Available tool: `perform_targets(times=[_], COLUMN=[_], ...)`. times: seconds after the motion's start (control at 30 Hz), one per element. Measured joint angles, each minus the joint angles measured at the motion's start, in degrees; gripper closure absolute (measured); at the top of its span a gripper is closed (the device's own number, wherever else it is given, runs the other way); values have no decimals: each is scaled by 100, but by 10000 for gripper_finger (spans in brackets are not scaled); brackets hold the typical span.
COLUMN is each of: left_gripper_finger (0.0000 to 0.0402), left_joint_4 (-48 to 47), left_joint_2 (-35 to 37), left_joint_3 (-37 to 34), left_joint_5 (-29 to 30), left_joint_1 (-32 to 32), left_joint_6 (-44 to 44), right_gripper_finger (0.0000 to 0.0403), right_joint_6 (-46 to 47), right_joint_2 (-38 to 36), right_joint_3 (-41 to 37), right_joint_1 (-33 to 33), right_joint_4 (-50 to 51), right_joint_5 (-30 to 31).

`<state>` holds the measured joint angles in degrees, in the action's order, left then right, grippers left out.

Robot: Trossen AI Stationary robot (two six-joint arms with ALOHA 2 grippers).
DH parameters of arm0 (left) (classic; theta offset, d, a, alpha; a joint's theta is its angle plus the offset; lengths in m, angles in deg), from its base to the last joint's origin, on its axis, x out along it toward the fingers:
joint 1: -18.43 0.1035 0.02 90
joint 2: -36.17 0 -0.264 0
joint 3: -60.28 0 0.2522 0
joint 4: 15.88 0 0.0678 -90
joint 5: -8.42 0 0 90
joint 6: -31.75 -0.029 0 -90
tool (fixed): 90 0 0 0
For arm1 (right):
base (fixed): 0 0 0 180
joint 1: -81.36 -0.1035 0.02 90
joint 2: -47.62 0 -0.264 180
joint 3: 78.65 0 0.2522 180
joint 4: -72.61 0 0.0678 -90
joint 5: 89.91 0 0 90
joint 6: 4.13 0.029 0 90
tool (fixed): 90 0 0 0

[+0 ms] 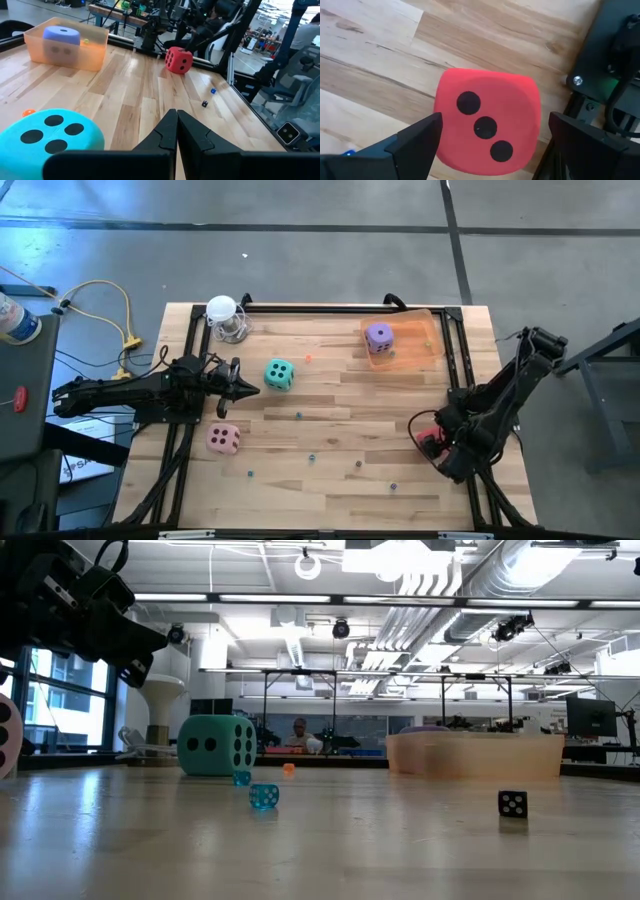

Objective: Pick & Place Dice
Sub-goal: Put the large red die into the the orange bin

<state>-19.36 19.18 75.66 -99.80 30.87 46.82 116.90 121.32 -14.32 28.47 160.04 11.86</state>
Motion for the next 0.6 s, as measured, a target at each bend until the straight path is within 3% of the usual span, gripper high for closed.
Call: perform_targets(times=[0.6], left_gripper_finger=[399], left_joint_4=[0], left_joint_2=[2], left_joint_3=[1], left_joint_5=[0], left_joint_1=[0], left_joint_6=[151], right_gripper_finger=[45], right_joint_6=[67], right_joint_2=[-31], right_joint_3=[0], right_joint_1=[0], right_joint_4=[-191], right_joint_5=[588])
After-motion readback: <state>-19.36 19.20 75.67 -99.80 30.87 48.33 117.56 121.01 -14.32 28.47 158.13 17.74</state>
